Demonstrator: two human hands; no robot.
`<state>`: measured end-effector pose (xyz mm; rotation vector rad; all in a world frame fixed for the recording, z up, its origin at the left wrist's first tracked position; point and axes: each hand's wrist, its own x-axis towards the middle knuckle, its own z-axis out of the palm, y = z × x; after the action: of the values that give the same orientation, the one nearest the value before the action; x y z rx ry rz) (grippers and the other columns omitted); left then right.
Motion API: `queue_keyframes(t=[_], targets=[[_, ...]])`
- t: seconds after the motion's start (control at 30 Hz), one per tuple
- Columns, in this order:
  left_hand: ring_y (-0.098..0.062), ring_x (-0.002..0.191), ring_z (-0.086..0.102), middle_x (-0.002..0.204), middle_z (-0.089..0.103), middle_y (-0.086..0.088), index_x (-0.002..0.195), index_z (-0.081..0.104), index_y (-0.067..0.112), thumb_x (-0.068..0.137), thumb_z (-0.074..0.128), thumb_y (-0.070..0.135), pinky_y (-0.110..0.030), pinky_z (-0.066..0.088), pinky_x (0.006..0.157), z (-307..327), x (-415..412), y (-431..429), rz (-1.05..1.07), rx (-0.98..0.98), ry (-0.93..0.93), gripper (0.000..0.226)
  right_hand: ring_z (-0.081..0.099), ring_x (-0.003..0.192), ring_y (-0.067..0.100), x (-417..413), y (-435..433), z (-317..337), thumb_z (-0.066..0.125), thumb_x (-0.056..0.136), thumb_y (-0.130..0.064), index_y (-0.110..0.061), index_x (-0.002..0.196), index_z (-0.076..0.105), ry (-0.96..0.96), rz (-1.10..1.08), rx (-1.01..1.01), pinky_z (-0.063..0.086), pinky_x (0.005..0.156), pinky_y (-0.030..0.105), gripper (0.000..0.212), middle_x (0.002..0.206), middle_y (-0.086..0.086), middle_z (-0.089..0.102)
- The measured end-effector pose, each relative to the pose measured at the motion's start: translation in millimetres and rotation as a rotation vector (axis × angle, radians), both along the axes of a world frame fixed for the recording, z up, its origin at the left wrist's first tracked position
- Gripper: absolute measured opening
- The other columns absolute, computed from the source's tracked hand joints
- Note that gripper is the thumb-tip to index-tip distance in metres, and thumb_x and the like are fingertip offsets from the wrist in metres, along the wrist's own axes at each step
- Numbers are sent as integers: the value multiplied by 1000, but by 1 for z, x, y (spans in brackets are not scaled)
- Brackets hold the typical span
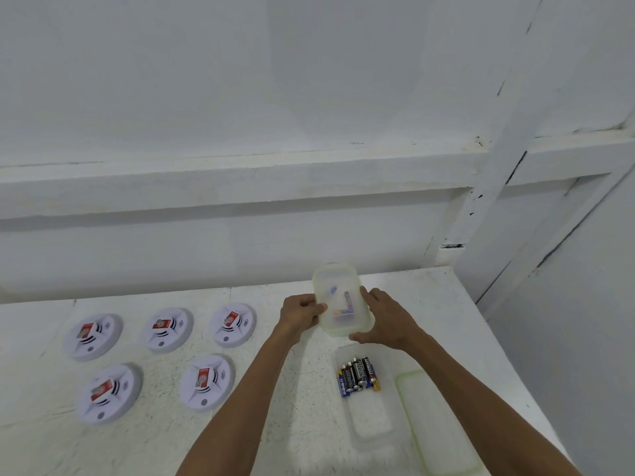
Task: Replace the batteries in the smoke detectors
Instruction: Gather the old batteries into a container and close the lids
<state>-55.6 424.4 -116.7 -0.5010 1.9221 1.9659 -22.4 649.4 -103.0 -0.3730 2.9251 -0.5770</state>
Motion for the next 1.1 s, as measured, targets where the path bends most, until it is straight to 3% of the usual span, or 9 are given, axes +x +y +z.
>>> queue_keyframes(t=[0.07,0.17,0.27,0.33,0.5,0.6,0.67,0.8,1.1], targets=[[-23,91,72,105,75,-13,117,71,0,86,78,1,-26,60,72,-1,-1,0,-3,-2,-3,32,47,93,13,2,-2,-3,78,63,-61,-14,139,40,55,-1,0,50,75,27,97,106,-3,49],[-23,92,72,106,75,-12,117,71,1,86,77,2,-27,60,72,0,-1,0,-10,0,-2,31,45,110,13,-4,0,4,83,61,-59,-18,141,36,-66,-5,-85,50,89,32,102,122,-4,47],[-23,91,72,104,75,-12,116,71,1,87,76,1,-25,60,71,1,1,1,-1,15,3,30,42,116,12,-16,3,21,78,59,-74,-22,135,36,-214,-42,-121,47,95,35,102,125,-9,41],[-23,91,73,102,76,-11,116,72,1,87,76,1,-26,61,72,0,3,2,3,17,12,30,45,118,14,-23,0,25,70,61,-82,-23,133,36,-216,-112,-179,46,96,35,99,129,-9,40],[-25,93,73,105,76,-11,121,71,2,89,73,-1,-27,61,74,-2,7,3,29,44,28,32,42,134,18,-43,-11,24,87,65,-53,-32,154,14,-313,-134,-466,44,106,36,117,153,-6,34],[-22,89,72,104,75,-12,122,70,1,90,71,-3,-23,60,69,-1,9,3,28,63,40,33,36,138,19,-55,-14,28,93,58,-46,-37,156,4,-396,-105,-507,40,112,42,132,159,-13,22],[-21,87,72,103,75,-11,123,69,0,90,71,-3,-22,59,67,-3,12,3,22,63,34,33,34,138,17,-59,-12,27,94,57,-42,-36,156,1,-429,-74,-491,39,113,39,137,159,-17,18],[-20,87,71,105,75,-11,124,69,0,90,71,-3,-20,58,65,-6,16,4,7,46,18,34,40,133,20,-64,-10,23,96,59,-33,-33,157,3,-450,-73,-482,45,105,34,135,152,-10,27],[-28,102,71,112,74,-10,124,70,5,90,73,3,-30,62,80,-16,1,6,30,2,70,34,48,124,23,-84,-9,13,96,53,-41,-37,153,15,-404,-107,-533,48,105,43,129,136,-4,40]])
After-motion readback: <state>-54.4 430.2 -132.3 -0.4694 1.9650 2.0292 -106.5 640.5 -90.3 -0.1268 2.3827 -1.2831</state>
